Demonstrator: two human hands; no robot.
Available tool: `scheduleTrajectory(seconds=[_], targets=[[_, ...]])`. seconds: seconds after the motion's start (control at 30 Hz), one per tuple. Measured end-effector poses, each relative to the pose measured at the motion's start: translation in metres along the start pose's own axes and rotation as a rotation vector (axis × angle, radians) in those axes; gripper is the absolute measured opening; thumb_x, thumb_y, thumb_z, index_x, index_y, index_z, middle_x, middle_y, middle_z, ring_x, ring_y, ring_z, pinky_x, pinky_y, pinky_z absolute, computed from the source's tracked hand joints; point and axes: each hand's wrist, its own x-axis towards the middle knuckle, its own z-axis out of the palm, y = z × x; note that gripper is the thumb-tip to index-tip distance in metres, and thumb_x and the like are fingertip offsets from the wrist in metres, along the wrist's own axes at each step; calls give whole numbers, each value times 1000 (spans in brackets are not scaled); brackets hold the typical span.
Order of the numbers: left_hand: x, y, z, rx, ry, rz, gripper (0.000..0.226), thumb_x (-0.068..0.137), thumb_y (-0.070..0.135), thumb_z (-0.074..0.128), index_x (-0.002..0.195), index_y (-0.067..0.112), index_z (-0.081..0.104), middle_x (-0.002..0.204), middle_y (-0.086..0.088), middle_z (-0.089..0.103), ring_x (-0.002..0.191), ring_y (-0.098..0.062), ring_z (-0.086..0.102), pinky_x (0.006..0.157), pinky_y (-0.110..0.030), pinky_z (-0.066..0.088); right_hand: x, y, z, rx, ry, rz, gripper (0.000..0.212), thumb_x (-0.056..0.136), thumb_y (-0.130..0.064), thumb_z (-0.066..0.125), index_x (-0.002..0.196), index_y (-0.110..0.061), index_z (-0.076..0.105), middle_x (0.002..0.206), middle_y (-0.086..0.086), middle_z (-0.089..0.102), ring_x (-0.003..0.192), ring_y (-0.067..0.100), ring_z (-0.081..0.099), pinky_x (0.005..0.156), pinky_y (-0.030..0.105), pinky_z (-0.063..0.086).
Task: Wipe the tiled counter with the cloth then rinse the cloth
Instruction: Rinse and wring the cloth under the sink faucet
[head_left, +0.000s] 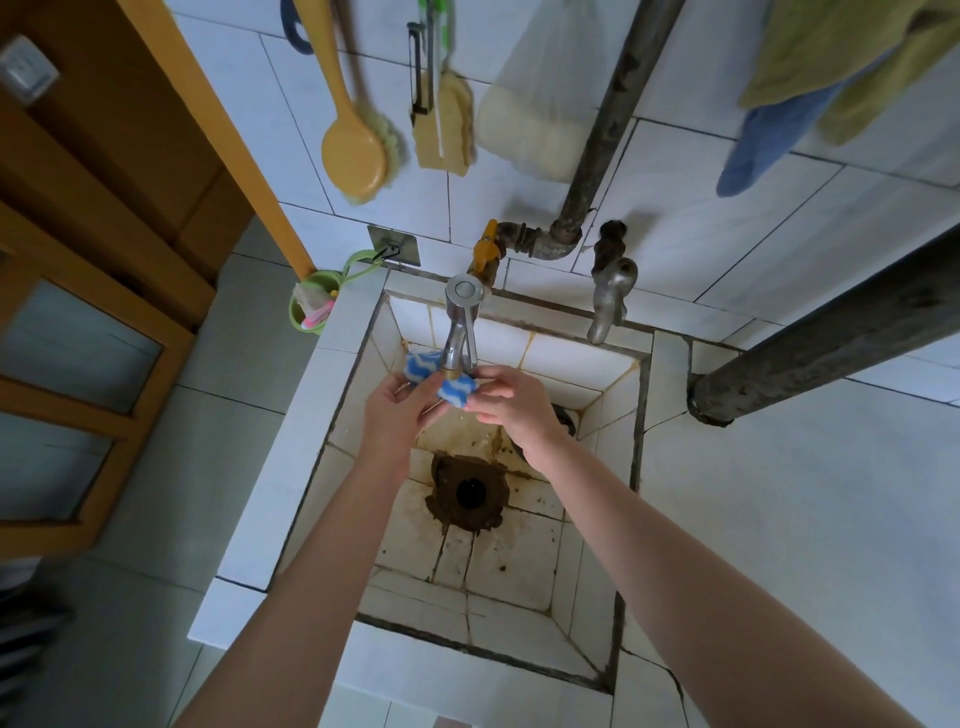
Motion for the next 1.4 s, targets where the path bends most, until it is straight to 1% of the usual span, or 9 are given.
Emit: scheduleTrajectory(seconds=[0.3, 0.43, 0.53, 0.67, 0.93, 1.07, 1.2, 1.3, 1.4], targets=[[2, 0, -15, 52, 12, 6, 24, 90, 7, 55, 115, 8, 53, 117, -14, 64, 101, -21, 65, 80, -23, 56, -4, -4, 5, 70, -48, 70, 18, 85, -2, 61, 101, -10, 63, 96, -2, 66, 85, 11, 66, 79, 28, 56], [0, -2, -17, 94, -12, 0, 23, 93, 7, 50, 116, 8, 52, 118, -15, 62, 102, -23, 64, 75, -21, 56, -6, -6, 9, 159, -95, 127, 13, 91, -7, 54, 98, -14, 63, 105, 9, 66, 95, 23, 67, 82, 35, 56], [-2, -2, -19, 151, -21, 26, 25, 95, 8, 48, 119, 8, 51, 117, -13, 62, 103, -22, 64, 71, -18, 55, -6, -8, 10, 193, -132, 118, 10, 93, -11, 54, 91, -18, 62, 99, 6, 66, 94, 24, 66, 81, 33, 56], [-3, 0, -23, 199, -23, 72, 26, 96, 8, 45, 122, 7, 50, 116, -11, 62, 100, -20, 64, 69, -16, 55, -4, -7, 9, 186, -166, 71, 12, 85, -1, 62, 95, -7, 64, 99, 5, 66, 92, 19, 66, 78, 28, 57], [-3, 1, -21, 222, -2, 99, 22, 96, 11, 47, 117, 12, 52, 110, -8, 65, 93, -16, 66, 72, -17, 54, -5, -13, 13, 160, -12, -30, 17, 85, 2, 61, 80, -13, 61, 86, 1, 65, 78, 10, 65, 63, 19, 57], [-3, 2, -18, 170, -2, 77, 22, 95, 9, 48, 117, 12, 52, 112, -7, 64, 93, -15, 65, 71, -14, 54, -4, -12, 11, 183, 35, -41, 16, 88, 0, 59, 79, -14, 62, 96, 10, 65, 86, 20, 65, 65, 21, 58], [-2, 1, -13, 101, -20, 74, 21, 96, 6, 45, 116, 11, 51, 111, -10, 64, 92, -17, 66, 72, -19, 55, -7, -7, 5, 130, -89, -16, 8, 85, -9, 65, 90, -15, 64, 101, 3, 66, 93, 19, 65, 71, 26, 59], [-1, 0, -11, 107, -38, 88, 19, 96, 7, 45, 113, 13, 51, 110, -9, 65, 92, -16, 67, 76, -22, 56, -8, -4, 4, 54, -51, -33, 19, 80, 3, 67, 94, -9, 64, 93, 1, 65, 84, 15, 66, 71, 24, 58], [0, 0, -11, 106, -50, 83, 21, 96, 8, 45, 115, 12, 51, 114, -12, 65, 96, -20, 66, 79, -25, 56, -7, -7, 4, 96, 32, -41, 15, 82, 6, 63, 91, -6, 64, 89, 3, 66, 79, 17, 67, 70, 24, 59]])
